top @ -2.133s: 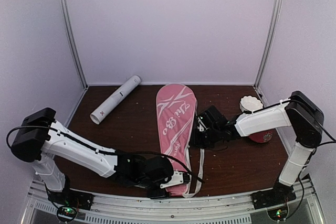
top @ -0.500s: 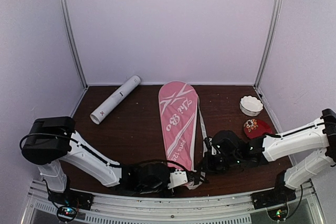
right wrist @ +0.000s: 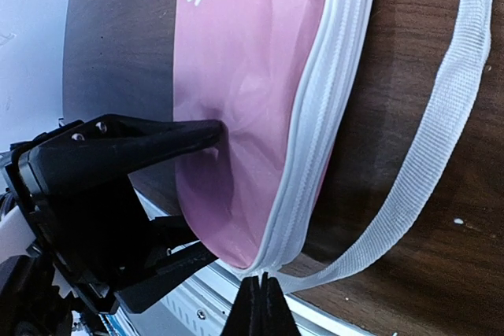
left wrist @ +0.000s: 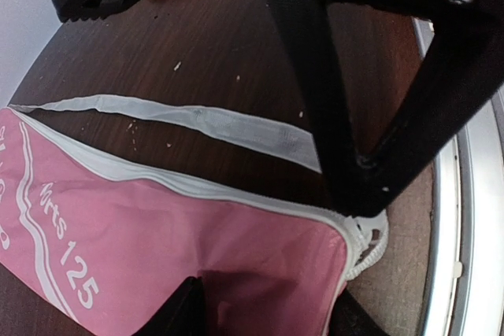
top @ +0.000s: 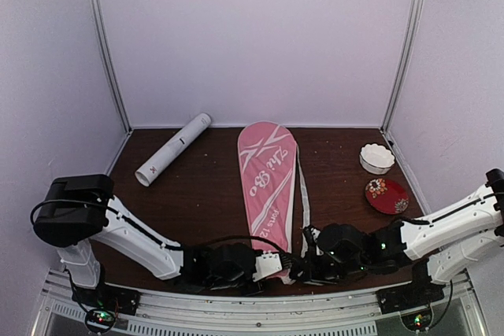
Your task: Pack up the badminton gear
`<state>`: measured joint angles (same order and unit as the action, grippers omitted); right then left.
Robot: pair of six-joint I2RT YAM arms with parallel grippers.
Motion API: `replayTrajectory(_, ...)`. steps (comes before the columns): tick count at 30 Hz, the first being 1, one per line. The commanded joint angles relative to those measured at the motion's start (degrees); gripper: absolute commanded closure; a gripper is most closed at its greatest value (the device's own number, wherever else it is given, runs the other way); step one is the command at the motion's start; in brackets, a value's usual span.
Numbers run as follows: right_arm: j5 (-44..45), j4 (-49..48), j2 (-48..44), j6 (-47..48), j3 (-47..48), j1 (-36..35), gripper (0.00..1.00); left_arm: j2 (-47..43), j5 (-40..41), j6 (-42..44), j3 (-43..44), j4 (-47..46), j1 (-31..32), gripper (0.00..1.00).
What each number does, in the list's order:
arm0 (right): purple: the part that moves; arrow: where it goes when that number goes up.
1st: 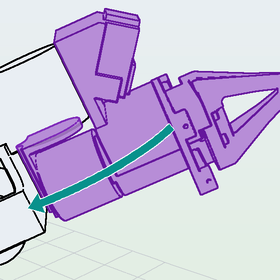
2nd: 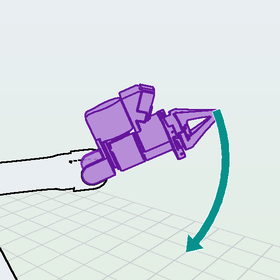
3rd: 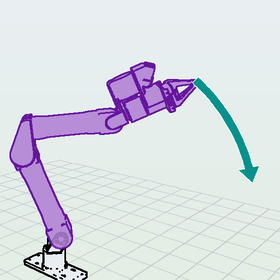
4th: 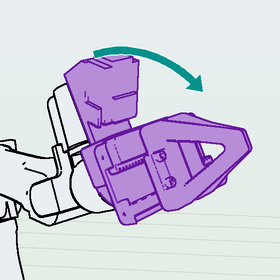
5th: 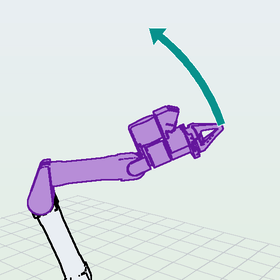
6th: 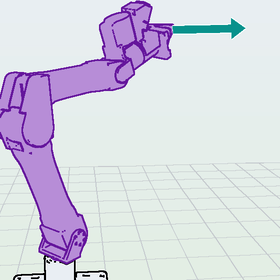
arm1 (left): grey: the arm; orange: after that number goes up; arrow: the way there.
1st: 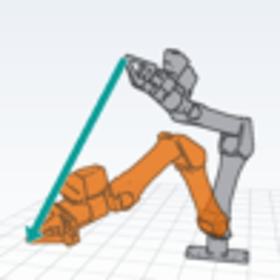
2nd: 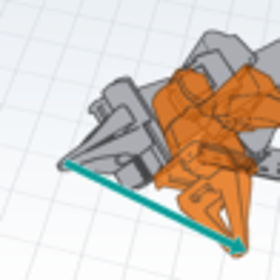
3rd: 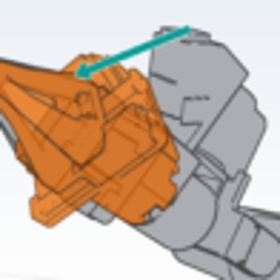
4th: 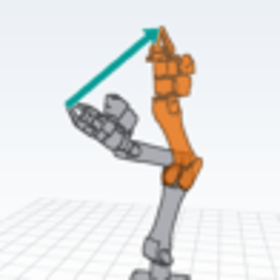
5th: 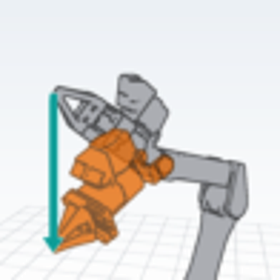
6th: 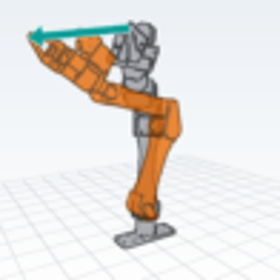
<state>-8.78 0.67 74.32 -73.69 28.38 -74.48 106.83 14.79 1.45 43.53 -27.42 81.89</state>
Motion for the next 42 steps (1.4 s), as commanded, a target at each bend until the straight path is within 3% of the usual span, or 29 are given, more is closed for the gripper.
replayTrajectory(1, -0.3, -4.0, 0.3, -4.4, -2.0, -3.6, 1.00, 2.6, 2.3, -3.7, -0.1, 3.3, -2.5, 0.50)
replayTrajectory(6, 3.2, -5.0, -0.3, -1.5, -2.0, -3.1, 1.00, -1.4, 1.5, -2.7, -1.2, 5.4, -2.0, 0.41)
replayTrajectory(9, 3.7, -3.5, -0.9, 1.2, -2.3, -1.7, 0.91, -5.9, 0.7, -3.4, -0.9, 9.6, -1.3, 0.33)
replayTrajectory(15, 2.4, 0.4, -4.7, 11.0, -0.1, 7.0, 0.55, -15.2, -5.9, -10.4, -1.7, 13.4, -3.2, 0.18)
replayTrajectory(17, 1.1, 1.5, -5.7, 14.4, 1.1, 11.5, 0.49, -18.2, -10.7, -12.7, -0.6, 16.2, -5.7, 0.09)
replayTrajectory(21, -1.1, 1.8, -4.6, 20.3, 2.5, 18.8, 0.43, -23.8, -18.4, -17.2, 3.2, 27.1, -17.2, 0.06)
replayTrajectory(24, -2.1, 3.2, -1.6, 23.9, 5.4, 22.3, 0.41, -25.9, -21.8, -19.3, 9.1, 36.7, -31.6, 0.04)
replayTrajectory(28, -2.5, 4.3, 2.4, 27.8, 9.1, 23.5, 0.38, -20.6, -21.3, -17.3, 23.2, 52.3, -50.4, 0.02)
replayTrajectory(31, -2.9, 4.2, 4.2, 29.2, 10.5, 24.0, 0.37, -15.1, -21.0, -16.4, 31.2, 56.2, -61.0, 0.02)
replayTrajectory(37, -5.2, 3.4, 4.3, 30.2, 10.3, 25.5, 0.39, -0.4, -11.5, -9.6, 47.6, 64.5, -70.0, 0.02)
replayTrajectory(42, -5.7, 4.6, 3.1, 31.6, 10.7, 26.7, 0.37, 10.1, -17.4, -6.4, 56.7, 68.6, -74.1, 0.02)
